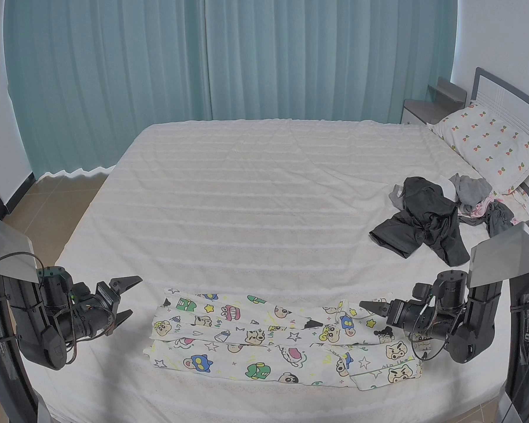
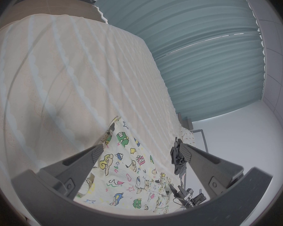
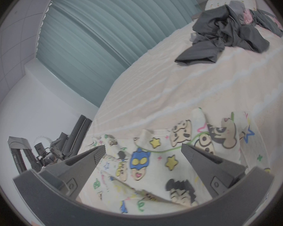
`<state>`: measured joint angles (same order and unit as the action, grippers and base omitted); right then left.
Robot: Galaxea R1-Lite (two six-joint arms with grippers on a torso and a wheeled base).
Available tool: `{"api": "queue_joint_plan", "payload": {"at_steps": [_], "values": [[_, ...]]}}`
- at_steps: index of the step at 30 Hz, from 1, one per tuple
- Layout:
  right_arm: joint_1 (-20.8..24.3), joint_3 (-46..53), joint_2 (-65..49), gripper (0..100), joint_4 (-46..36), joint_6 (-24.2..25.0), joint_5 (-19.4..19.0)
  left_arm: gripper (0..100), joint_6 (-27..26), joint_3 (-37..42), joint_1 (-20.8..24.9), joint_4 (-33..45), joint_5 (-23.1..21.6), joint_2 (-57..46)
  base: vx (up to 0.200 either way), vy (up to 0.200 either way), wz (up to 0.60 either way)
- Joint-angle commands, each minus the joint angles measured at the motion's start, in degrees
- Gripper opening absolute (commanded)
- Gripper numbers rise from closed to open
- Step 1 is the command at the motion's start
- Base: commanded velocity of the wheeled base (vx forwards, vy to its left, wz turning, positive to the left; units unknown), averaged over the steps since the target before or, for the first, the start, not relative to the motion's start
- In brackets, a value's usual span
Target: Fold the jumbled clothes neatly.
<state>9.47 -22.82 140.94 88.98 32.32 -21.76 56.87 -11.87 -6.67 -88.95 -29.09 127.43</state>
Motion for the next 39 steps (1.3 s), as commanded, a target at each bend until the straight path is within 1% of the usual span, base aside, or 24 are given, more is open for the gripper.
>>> {"api": "queue_joint_plan", "payload": {"at_steps": [1, 5, 9, 12, 15, 18, 21, 23, 25, 27, 28, 29, 31, 33, 35, 37, 38, 39], "values": [[-1.83, -1.61, 5.14, 100, 0.41, -0.06, 0.14, 100, -0.09, 0.36, -0.01, -1.05, -0.01, 0.80, 0.000, 0.000, 0.00], [-3.58, -1.61, 5.40, 100, 0.41, -0.06, 0.14, 100, -0.18, 0.36, 0.08, -1.05, -0.01, 0.80, 0.000, 0.000, 0.00], [-3.58, -1.00, 4.70, 100, 0.49, -0.15, 0.75, 100, -0.18, 0.36, 0.08, -1.05, -0.01, 0.89, 0.000, 0.000, 0.00], [-3.50, -0.82, 2.59, 100, 0.49, -0.15, 4.53, 100, -0.18, 0.62, 0.08, -1.05, 0.26, 0.80, 0.000, 0.000, 0.00], [-2.97, -0.91, -0.05, 100, 0.49, -0.15, 7.17, 100, -0.18, 0.71, 0.25, -1.05, 0.43, 0.89, 0.000, 0.000, 0.00], [-1.47, -0.91, -2.42, 100, 0.58, 0.11, 8.66, 100, -0.18, 0.71, 0.43, -1.05, 0.43, 0.89, 0.000, 0.000, 0.00], [1.16, -0.82, -2.86, 100, 0.58, 0.47, 9.02, 100, -0.27, 0.54, 0.52, -1.05, 0.43, 0.98, 0.000, 0.000, 0.00], [2.57, -0.82, -2.77, 100, 0.58, 0.55, 9.37, 100, -1.06, 0.45, 0.78, -1.05, 0.43, 1.16, 0.000, 0.000, 0.00], [5.47, -1.17, -1.63, 100, 0.58, 0.64, 9.72, 100, -4.57, 0.10, 1.57, -1.05, 0.96, 2.83, 0.000, 0.000, 0.00], [6.88, -1.52, -0.31, 100, 0.58, 0.64, 10.07, 100, -8.00, -0.87, 2.63, -1.05, 3.16, 4.41, 0.000, 0.000, 0.00], [6.96, -1.52, -0.22, 100, 0.58, 0.64, 10.07, 100, -8.18, -1.05, 2.63, -1.05, 3.33, 4.50, 0.000, 0.000, 0.00], [7.58, -1.35, 0.30, 100, 0.58, 0.82, 10.33, 100, -9.94, -4.03, 3.77, -1.05, 6.24, 6.52, 0.000, 0.000, 0.00], [7.67, -0.91, 0.66, 100, 0.58, 1.08, 10.33, 100, -10.81, -6.50, 4.65, -1.05, 7.73, 7.84, 0.000, 0.000, 0.00], [7.67, -0.73, 0.74, 100, 0.58, 1.26, 10.33, 100, -12.57, -10.10, 5.17, -0.43, 7.64, 7.92, 0.000, 0.000, 0.00], [7.58, -0.29, 1.10, 100, 0.58, 1.26, 10.33, 100, -15.30, -13.88, 6.32, 3.53, 7.64, 7.92, 0.000, 0.000, 0.00], [7.49, 0.32, 1.80, 100, 0.67, 1.17, 10.33, 100, -20.92, -19.85, 7.64, 14.34, 7.64, 7.84, 0.000, 0.000, 0.00], [7.58, 0.50, 1.89, 100, 0.67, 1.17, 10.33, 100, -22.77, -21.88, 7.90, 18.03, 7.64, 7.75, 0.000, 0.000, 0.00], [7.67, 0.67, 2.06, 100, 0.67, 1.17, 10.33, 100, -24.96, -24.60, 8.07, 24.09, 7.55, 7.57, 0.000, 0.000, 0.00]]}}
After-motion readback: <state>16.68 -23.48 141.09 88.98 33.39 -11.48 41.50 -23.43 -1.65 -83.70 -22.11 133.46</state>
